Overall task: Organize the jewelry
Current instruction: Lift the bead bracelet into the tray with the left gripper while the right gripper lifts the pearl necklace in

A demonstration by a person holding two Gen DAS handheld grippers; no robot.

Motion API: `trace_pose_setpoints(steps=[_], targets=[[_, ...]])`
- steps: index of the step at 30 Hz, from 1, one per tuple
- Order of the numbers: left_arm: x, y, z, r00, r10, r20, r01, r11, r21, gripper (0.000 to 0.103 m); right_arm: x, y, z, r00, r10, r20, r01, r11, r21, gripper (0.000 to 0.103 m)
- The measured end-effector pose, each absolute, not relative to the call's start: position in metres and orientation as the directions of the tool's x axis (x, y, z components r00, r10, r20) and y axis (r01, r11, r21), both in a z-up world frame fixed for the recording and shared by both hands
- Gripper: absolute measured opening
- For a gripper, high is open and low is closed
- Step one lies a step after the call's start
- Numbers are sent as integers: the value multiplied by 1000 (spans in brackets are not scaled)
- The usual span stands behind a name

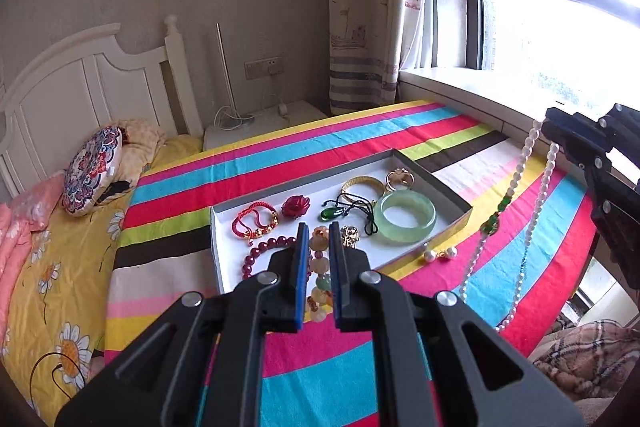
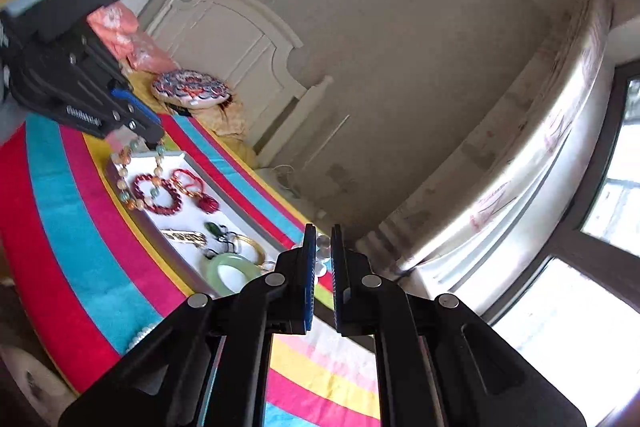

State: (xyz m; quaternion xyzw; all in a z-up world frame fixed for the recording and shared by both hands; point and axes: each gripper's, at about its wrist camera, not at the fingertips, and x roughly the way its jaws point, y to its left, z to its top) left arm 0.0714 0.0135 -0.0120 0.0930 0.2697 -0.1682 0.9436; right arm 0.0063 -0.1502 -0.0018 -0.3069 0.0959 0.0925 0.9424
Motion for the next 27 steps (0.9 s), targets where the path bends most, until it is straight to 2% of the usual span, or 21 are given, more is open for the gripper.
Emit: trace_pose_setpoints(steps=[1,3,6,9,12,24,27], targets=[[73,14,-11,796,-273,-540,369,926,76,9,10,-157,7,936,178,-303,-307,833,-461,7],[76,13,-10,794,-279,-540,371,926,67,9,21,-171,22,894,269,-358,-378,881,-283,7],[77,11,-12,791,-284,-542,376,925,63,9,27,-167,36,929,201,-312,-313,876,-366,7],[79,9,-11,787,-296,-542,384,922,53,9,35,-163,50,936,180,-304,-299,862,-410,7],[84,11,-6,770,-338,-541,403,915,2,9,57,-172,67,886,264,-382,-376,890,-256,7],[109,9,9,747,-389,-539,426,903,-62,9,87,-169,109,823,369,-431,-450,887,-101,7],[115,10,12,743,-396,-540,426,901,-74,9,93,-166,115,826,367,-429,-449,887,-106,7]])
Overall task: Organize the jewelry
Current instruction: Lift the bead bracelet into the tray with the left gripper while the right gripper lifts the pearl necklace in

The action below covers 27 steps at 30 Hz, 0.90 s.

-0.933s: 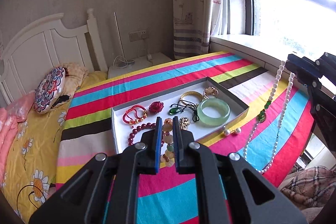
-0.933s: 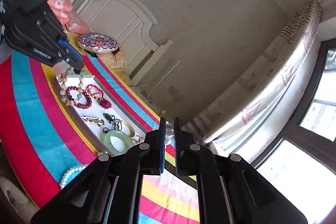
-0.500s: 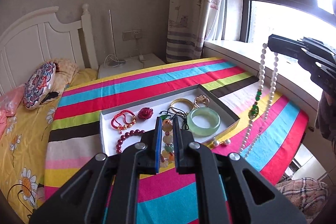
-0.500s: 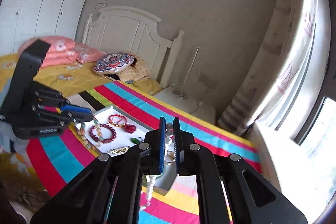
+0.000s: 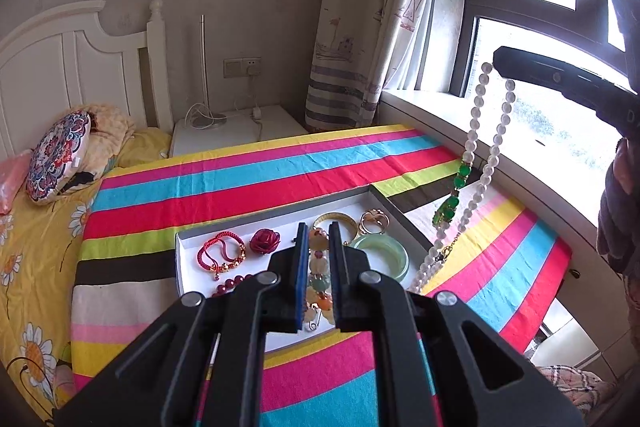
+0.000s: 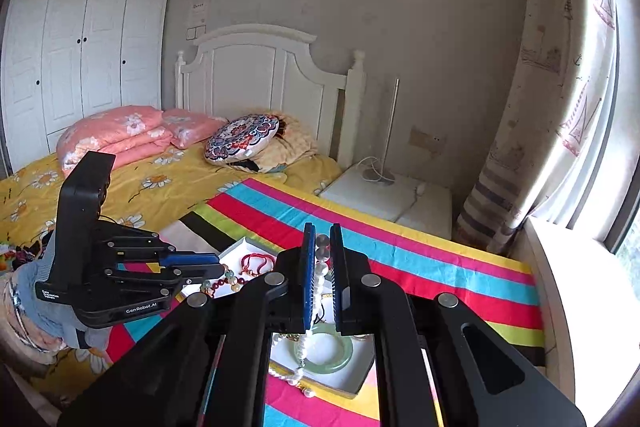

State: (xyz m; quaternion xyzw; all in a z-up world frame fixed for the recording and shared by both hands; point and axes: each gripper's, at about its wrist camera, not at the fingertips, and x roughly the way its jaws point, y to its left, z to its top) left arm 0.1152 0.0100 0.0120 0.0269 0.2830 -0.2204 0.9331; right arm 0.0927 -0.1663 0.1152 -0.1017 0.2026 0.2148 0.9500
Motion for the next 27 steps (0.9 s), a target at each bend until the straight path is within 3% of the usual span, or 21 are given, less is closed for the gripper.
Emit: trace_pose_setpoints(steps=[18,27], targets=[[177,8,-12,697,-367,-616,388,915,-106,9,128,-137,112,805,389,-448,-474,875,-93,7],[214,18,-57,658,-321,-681,314,939,-138,9,166,-113,63,732,386,-561,-499,865,-56,7]])
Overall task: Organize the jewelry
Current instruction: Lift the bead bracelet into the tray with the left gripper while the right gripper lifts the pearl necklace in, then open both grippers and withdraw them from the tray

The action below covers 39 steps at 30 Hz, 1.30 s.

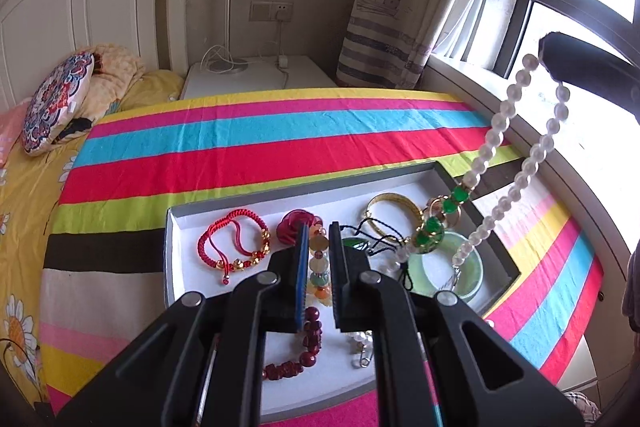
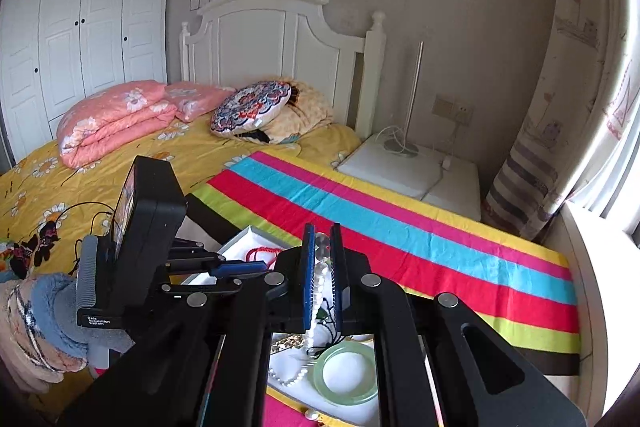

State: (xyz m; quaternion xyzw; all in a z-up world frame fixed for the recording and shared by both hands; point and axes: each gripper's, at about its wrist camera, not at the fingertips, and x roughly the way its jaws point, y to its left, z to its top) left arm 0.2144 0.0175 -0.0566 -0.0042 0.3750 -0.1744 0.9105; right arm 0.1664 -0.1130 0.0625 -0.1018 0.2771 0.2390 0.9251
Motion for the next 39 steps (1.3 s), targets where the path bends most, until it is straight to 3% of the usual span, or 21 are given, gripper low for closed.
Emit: trace_pose_setpoints(steps=[8,11,13,14,16,17,22,24,28,34,39], targets=[[234,45,-92,612,-304,-730,239,951,-196,13,193,-90,-21,586,367,-723,-530,848,1,7],[233,52,-96,616,-307,-725,227,951,-209,31,200,-89,-45,545,365,-754,-524,851,34,7],[230,56,-95,629,-304,-716,213,953,-218,55,203,-90,-55,496,393,-774,-536,840,83,8],[228,58,-94,634,-305,-711,208,952,-223,60,203,-92,-59,483,389,-784,-532,842,90,14],[224,60,-90,647,-302,-700,199,953,-227,74,201,-95,-61,468,386,-795,-528,843,99,40],[221,61,-88,654,-296,-696,195,955,-223,76,199,-99,-59,469,388,-793,-529,843,99,59],[195,62,-58,729,-213,-651,167,977,-133,91,179,-138,-13,597,381,-706,-485,872,61,62],[174,64,-44,782,-175,-598,142,985,-103,100,166,-159,8,663,361,-656,-444,895,44,73],[136,61,-38,820,-141,-555,129,990,-61,101,136,-197,24,735,336,-589,-379,924,54,86],[95,54,-73,789,-167,-592,158,985,-67,101,106,-222,-31,682,289,-672,-284,951,120,86],[79,45,-96,754,-214,-621,223,973,-64,101,84,-207,-80,584,300,-754,-326,938,120,75]])
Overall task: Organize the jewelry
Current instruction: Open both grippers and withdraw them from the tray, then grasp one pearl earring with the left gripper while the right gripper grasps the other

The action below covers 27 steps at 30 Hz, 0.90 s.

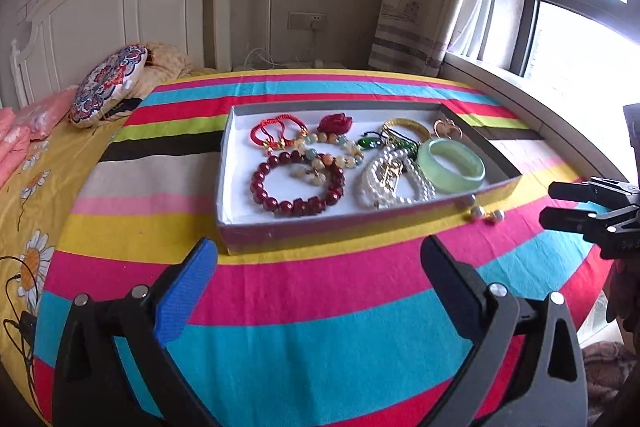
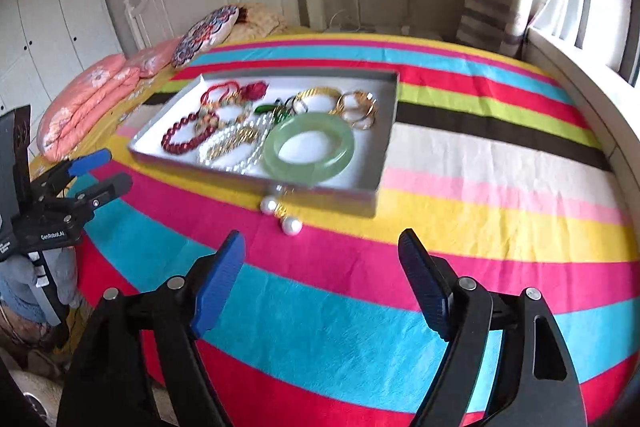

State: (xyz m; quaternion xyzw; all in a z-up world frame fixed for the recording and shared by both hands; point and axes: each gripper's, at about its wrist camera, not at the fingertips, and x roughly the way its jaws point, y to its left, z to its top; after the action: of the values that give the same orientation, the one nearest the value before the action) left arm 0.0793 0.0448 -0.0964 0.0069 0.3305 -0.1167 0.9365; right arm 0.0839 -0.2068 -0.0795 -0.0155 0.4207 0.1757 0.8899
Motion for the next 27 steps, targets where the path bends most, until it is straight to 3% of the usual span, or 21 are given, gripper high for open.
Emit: trace_pose_setpoints(steps=[6,16,22,27], targets=[[82,31,-106,714,-253,-652,301,953,-40,101,88,-188,-89,550,303,-778,-367,925,100,63],[92,28,-114,676,-254,-691,300,952,-56,101,94,-178,-94,575,237,-783,-366,930,12,62],[92,29,-114,674,-259,-692,305,951,-59,100,99,-190,-98,590,303,-749,-360,928,92,62],[91,26,-115,670,-255,-697,313,949,-47,101,93,-176,-101,584,290,-758,-414,910,29,62]])
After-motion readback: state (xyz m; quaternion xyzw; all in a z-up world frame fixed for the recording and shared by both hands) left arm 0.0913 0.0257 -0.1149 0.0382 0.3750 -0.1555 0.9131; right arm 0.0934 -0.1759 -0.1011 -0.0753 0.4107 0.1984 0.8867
